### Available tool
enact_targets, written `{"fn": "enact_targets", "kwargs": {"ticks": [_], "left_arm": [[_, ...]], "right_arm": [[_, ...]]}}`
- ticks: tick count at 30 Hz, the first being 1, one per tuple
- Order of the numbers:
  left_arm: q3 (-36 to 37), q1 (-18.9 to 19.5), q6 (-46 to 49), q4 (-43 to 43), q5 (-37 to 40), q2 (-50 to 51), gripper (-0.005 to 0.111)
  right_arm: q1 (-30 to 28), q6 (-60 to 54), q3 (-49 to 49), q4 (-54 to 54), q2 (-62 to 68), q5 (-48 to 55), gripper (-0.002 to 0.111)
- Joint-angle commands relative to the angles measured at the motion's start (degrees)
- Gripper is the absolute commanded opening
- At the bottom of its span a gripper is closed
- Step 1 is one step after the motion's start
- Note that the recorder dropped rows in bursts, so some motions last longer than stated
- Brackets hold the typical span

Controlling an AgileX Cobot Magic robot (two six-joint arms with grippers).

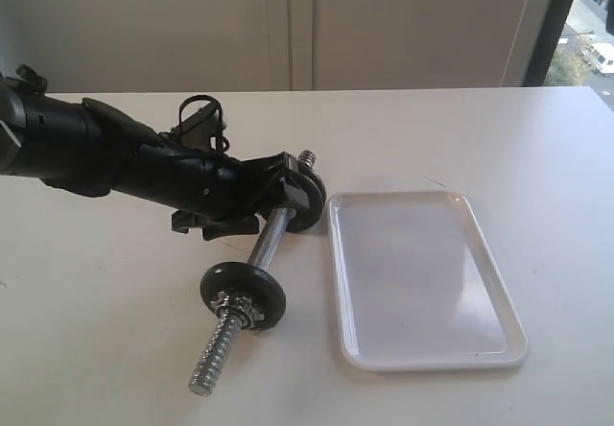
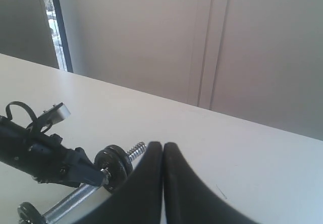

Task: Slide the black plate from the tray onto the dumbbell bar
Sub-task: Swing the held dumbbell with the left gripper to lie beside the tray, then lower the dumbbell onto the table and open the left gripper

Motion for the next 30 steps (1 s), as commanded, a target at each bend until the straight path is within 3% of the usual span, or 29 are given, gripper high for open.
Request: {"fn": "enact_targets", "kwargs": {"ticks": [1, 17, 23, 28, 30], "left_arm": [[-0.2, -0.2, 0.0, 2.8, 2.2, -0.5, 0.078], [-0.2, 5.7, 0.3, 7.1, 7.2, -5.6, 0.078], [-0.3, 7.7, -0.7, 19.8, 17.5, -11.6, 0.078], [-0.2, 7.6, -8.2, 33.0, 28.6, -14.4, 0.077], [0.4, 7.6, -9.2, 34.3, 32.0, -14.9, 0.074]], "right_arm": [[0.1, 0.3, 0.1, 0.1, -0.2, -0.5, 0.0], [1.7, 0.4, 0.1, 0.1, -0.2, -0.6, 0.0], [1.8, 0.4, 0.1, -0.1, -0.2, -0.6, 0.0], [1.8, 0.4, 0.1, -0.1, -0.2, -0.6, 0.0], [1.8, 0.4, 0.1, -0.1, -0.2, -0.6, 0.0]]}}
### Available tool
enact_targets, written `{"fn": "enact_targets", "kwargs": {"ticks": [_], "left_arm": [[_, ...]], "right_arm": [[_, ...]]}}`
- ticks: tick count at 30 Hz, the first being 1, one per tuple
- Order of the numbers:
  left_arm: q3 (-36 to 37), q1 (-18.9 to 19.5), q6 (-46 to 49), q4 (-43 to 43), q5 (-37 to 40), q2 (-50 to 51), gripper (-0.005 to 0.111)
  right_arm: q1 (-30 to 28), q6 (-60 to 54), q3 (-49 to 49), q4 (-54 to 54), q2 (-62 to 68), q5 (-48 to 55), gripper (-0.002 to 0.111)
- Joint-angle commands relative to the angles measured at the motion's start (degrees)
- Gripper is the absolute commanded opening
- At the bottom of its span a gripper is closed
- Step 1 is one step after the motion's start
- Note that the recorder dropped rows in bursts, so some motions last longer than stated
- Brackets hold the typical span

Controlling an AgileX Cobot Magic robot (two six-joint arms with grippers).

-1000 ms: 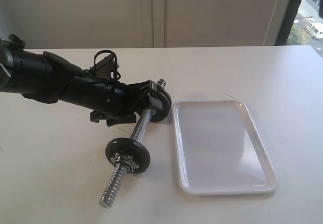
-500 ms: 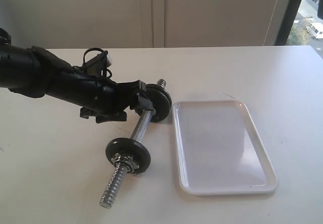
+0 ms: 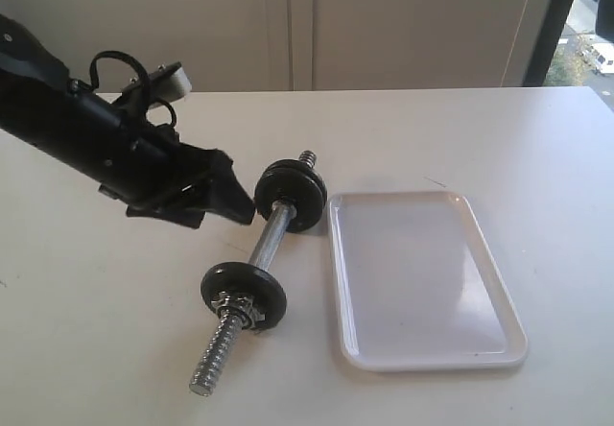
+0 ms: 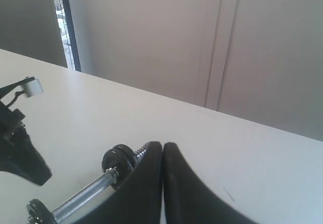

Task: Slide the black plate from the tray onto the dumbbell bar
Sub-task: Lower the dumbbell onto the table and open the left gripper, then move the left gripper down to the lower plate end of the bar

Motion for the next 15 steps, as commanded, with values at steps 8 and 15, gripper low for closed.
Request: {"fn": "enact_targets", "kwargs": {"ticks": [8, 15], "left_arm": [[8.0, -0.6, -3.6, 4.5, 7.6, -2.3, 0.061], [10.5, -4.7, -3.2, 4.5, 4.5, -2.3, 0.061]], "right_arm": [[0.0, 0.3, 0.1, -0.1, -0.2, -0.6, 0.0], [0.0, 0.3, 0.1, -0.1, -0.3, -0.6, 0.0]]}}
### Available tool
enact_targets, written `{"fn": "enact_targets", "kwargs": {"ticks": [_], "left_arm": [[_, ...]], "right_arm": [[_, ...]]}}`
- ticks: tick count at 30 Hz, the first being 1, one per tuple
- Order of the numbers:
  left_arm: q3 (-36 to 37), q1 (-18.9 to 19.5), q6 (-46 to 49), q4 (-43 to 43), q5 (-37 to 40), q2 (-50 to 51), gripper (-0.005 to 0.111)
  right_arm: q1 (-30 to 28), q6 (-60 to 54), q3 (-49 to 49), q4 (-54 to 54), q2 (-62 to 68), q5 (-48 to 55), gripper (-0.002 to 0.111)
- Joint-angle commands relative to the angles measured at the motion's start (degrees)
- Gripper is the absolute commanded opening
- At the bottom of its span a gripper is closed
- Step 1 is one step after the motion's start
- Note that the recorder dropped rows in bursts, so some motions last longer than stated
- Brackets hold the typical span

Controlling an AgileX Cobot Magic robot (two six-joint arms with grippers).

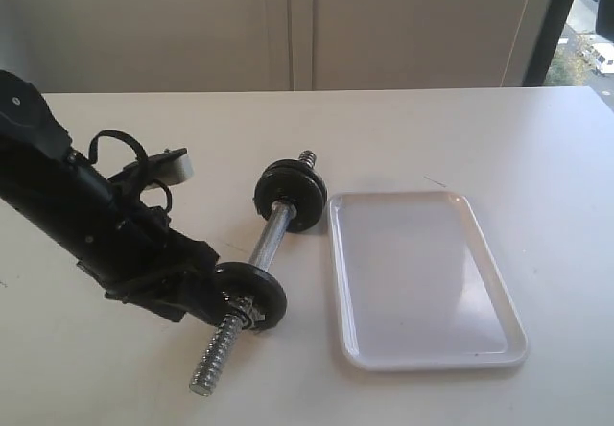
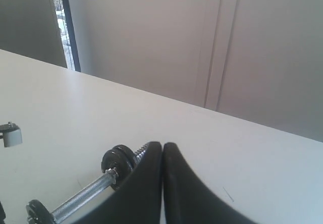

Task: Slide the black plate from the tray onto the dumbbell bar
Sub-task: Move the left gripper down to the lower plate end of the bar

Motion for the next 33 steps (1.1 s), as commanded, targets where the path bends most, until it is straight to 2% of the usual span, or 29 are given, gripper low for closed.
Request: {"fn": "enact_targets", "kwargs": {"ticks": [1, 10, 12, 16, 18, 33], "left_arm": [[1.6, -2.0, 0.0, -1.1, -1.8, -0.6, 0.061], [4.4, -2.0, 0.0, -1.1, -3.7, -0.3, 0.061], [4.4, -2.0, 0.0, -1.3, -3.6, 0.1, 0.065], [4.4, -2.0, 1.7, -2.5, -3.2, 0.9, 0.081], [4.6, -2.0, 3.5, -4.0, -3.2, 1.0, 0.084], [4.7, -2.0, 6.1, -6.9, -2.4, 2.9, 0.085]], "right_arm": [[0.0, 0.3, 0.1, -0.1, -0.3, -0.5, 0.0], [0.0, 0.3, 0.1, -0.1, -1.0, -0.5, 0.0], [0.0, 0.3, 0.1, -0.1, -1.0, -0.5, 0.0], [0.0, 0.3, 0.1, -0.1, -1.0, -0.5, 0.0], [0.0, 0.3, 0.1, -0.1, -1.0, -0.5, 0.0], [0.0, 0.3, 0.1, -0.1, -1.0, -0.5, 0.0]]}}
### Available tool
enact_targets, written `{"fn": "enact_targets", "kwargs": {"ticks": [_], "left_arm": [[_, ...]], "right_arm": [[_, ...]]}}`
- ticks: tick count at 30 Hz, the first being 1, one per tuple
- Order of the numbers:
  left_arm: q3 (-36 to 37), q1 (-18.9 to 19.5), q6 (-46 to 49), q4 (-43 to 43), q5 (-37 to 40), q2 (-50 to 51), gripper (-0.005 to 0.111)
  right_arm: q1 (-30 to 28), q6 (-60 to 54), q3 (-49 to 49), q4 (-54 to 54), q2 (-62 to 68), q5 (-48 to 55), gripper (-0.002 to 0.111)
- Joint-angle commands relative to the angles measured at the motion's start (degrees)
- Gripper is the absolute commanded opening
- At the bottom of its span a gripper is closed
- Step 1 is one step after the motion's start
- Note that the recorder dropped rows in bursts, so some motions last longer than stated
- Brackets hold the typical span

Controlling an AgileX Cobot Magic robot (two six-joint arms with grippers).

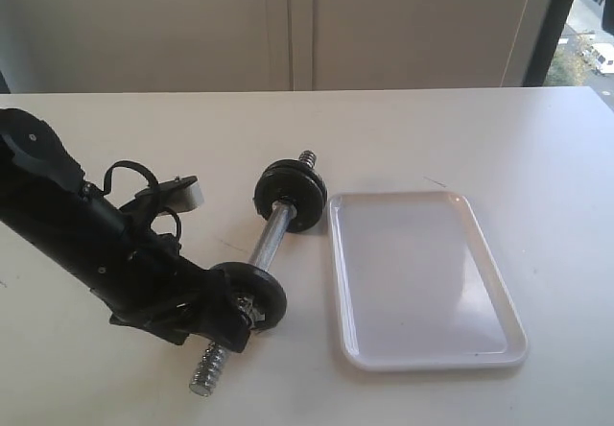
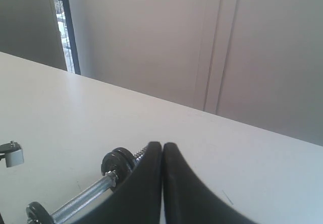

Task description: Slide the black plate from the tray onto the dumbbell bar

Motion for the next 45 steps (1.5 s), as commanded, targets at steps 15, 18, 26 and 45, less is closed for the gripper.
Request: {"fn": "enact_targets", "kwargs": {"ticks": [15, 18, 26, 45], "left_arm": [[0.5, -1.3, 4.5, -7.0, 1.5, 5.9, 0.066], [0.5, -1.3, 4.3, -7.0, 1.5, 5.9, 0.055], [0.5, -1.3, 4.3, -7.0, 1.5, 5.9, 0.03], [0.5, -1.3, 1.4, -15.4, 1.4, 5.9, 0.003]], "right_arm": [[0.0, 0.3, 0.1, 0.1, -0.2, -0.5, 0.0], [0.0, 0.3, 0.1, 0.1, -0.2, -0.5, 0.0], [0.0, 0.3, 0.1, 0.1, -0.2, -0.5, 0.0], [0.0, 0.3, 0.1, 0.1, -0.2, -0.5, 0.0]]}}
